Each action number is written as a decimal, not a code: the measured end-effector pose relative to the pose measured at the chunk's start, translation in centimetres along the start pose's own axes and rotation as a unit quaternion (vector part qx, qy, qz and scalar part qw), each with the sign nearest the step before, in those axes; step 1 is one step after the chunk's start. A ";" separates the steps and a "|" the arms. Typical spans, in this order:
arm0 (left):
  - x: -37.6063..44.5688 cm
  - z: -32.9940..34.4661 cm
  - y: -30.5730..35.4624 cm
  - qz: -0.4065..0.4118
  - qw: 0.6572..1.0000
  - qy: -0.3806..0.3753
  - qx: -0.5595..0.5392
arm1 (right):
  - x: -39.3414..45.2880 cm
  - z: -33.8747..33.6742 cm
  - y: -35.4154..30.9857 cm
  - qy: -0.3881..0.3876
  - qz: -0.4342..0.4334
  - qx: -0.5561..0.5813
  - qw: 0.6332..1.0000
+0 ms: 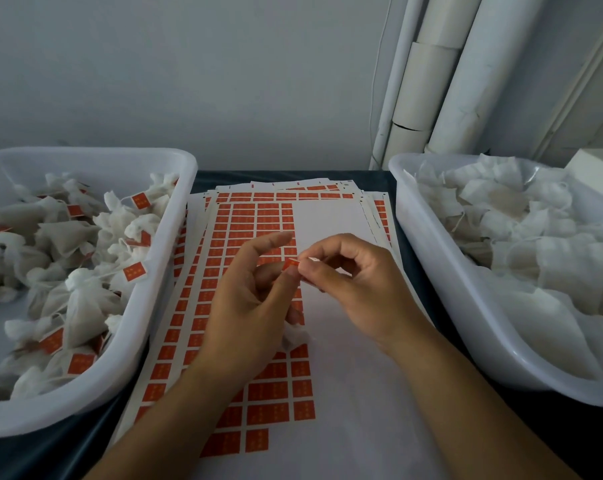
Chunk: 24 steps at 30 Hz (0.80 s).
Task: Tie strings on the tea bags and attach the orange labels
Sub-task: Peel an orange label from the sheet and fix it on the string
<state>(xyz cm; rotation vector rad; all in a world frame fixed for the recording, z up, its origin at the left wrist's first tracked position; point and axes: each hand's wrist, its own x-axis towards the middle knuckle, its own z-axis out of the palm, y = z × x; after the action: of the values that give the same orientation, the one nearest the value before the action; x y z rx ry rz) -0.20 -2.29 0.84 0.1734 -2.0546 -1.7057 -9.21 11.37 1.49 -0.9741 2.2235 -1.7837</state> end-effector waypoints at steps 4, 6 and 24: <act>0.1 0.0 -0.1 -0.015 1.000 0.007 0.021 | 0.1 0.2 0.0 0.015 -0.023 -0.044 0.999; 0.2 0.1 -0.1 -0.030 0.999 0.009 0.026 | 0.0 0.3 0.1 0.018 -0.015 -0.051 0.998; -0.3 1.1 0.3 0.111 0.952 0.152 0.242 | -0.1 1.4 -0.3 0.088 0.075 0.096 0.989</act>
<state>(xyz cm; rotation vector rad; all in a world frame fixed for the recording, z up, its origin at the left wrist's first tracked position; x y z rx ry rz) -0.36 -1.10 0.93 0.3231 -2.1207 -0.9530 -8.32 10.19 1.33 -0.6169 2.1040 -2.0365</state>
